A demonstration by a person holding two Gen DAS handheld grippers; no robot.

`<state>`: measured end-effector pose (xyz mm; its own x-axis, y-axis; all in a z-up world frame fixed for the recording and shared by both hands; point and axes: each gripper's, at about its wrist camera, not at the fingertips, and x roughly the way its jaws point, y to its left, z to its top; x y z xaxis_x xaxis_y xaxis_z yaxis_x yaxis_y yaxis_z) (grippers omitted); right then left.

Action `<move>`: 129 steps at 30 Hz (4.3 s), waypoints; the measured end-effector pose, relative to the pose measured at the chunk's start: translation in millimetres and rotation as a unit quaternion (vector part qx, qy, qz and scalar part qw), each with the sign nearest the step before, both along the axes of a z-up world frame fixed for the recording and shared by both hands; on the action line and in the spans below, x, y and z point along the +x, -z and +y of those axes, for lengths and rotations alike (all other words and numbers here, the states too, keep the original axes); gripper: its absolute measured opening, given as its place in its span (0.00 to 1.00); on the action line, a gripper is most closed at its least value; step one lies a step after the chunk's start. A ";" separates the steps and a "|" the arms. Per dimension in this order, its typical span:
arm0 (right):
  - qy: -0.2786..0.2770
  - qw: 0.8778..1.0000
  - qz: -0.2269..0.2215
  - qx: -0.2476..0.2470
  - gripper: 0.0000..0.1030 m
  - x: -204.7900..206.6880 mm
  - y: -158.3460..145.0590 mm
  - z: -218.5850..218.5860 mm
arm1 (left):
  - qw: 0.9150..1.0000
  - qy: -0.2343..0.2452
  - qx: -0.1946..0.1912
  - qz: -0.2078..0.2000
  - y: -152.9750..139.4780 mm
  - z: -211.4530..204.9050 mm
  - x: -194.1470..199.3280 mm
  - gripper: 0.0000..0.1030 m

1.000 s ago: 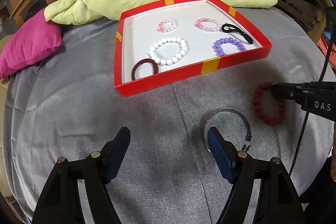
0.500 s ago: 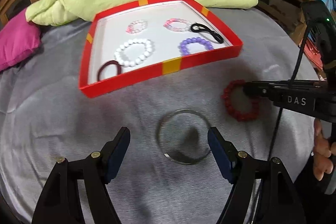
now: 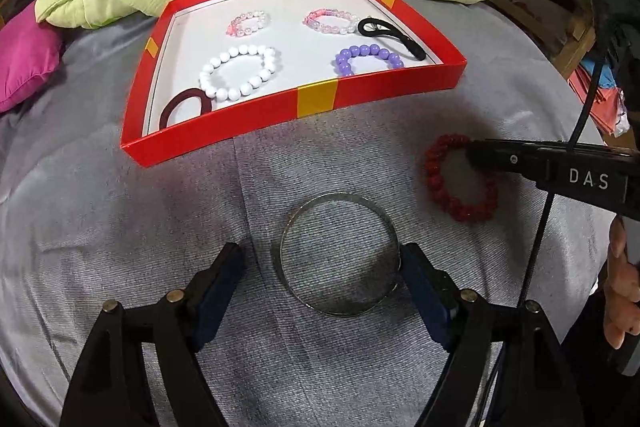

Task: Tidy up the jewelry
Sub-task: 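Grasp the silver bangle with the left tool while the right tool grasps the red bead bracelet, then lift and hold the silver bangle with the left tool while the right tool holds the red bracelet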

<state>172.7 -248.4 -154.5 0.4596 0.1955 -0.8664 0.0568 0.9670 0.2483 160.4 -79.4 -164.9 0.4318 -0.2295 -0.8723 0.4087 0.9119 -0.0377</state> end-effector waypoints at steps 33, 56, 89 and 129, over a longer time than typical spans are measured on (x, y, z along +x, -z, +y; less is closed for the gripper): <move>-0.036 0.999 -0.016 0.020 0.45 -3.6 -7.8 9.1 | 0.997 -0.078 0.015 0.017 6.2 53.8 12.7 0.96; -0.110 0.983 -0.067 -0.130 0.20 -16.2 1.2 50.9 | 0.996 -0.089 -0.014 -0.008 -8.1 71.0 18.2 0.58; -0.116 0.984 -0.132 0.024 0.20 -24.5 -38.8 44.6 | 0.992 -0.099 -0.058 -0.054 -42.4 80.9 11.4 0.44; -0.086 0.990 -0.107 0.020 0.20 -20.3 -30.1 35.8 | 0.990 -0.136 -0.012 -0.046 -0.5 64.0 42.7 0.60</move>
